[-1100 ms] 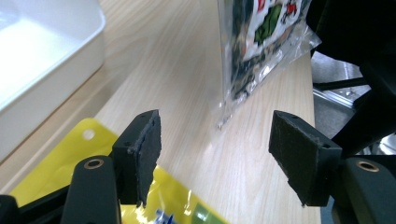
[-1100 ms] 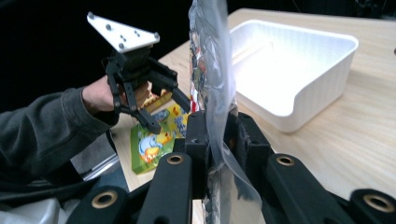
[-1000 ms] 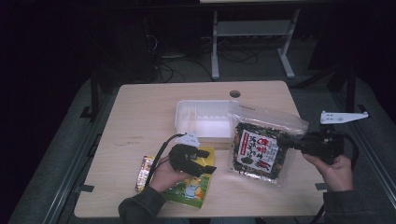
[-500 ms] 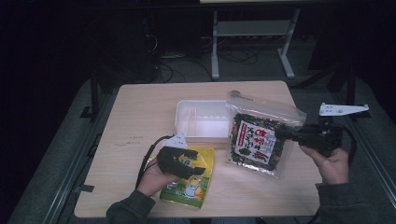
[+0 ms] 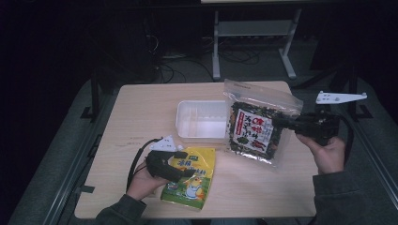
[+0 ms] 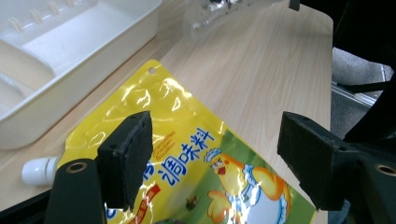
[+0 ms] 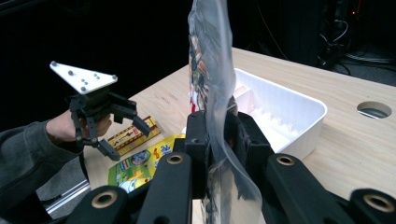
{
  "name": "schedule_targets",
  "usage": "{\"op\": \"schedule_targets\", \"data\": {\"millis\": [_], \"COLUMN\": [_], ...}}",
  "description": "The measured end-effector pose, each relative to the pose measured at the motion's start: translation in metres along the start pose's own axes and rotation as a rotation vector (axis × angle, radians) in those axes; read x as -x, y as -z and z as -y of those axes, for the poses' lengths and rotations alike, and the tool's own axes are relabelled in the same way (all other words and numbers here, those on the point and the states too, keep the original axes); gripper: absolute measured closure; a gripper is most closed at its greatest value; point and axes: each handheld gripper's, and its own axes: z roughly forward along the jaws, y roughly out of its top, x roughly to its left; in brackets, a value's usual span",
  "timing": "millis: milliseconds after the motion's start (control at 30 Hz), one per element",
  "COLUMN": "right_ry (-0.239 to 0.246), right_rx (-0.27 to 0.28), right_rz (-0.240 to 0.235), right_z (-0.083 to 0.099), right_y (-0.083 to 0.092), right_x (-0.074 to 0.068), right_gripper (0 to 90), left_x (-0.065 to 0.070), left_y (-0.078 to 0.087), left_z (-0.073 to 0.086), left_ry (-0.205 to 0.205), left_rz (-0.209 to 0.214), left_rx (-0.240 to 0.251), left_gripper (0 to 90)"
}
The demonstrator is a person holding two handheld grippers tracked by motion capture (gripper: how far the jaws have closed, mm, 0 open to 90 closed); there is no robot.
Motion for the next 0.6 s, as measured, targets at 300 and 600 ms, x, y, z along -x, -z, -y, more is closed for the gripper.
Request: {"op": "schedule_targets", "data": {"millis": [300, 600], "right_ry": [0.008, 0.023], "right_rx": [0.011, 0.012], "right_rz": [0.023, 0.044], "right_z": [-0.011, -0.025], "right_y": [-0.008, -0.021], "right_x": [0.001, 0.003], "right_gripper": [77.4, 77.3], "left_x": [-0.004, -0.005], "left_y": [0.013, 0.022], "left_z": [0.015, 0.026], "left_ry": [0.026, 0.042], "left_rz": [-0.024, -0.049], "left_rx": [0.011, 0.020], "left_gripper": [25.0, 23.9]}}
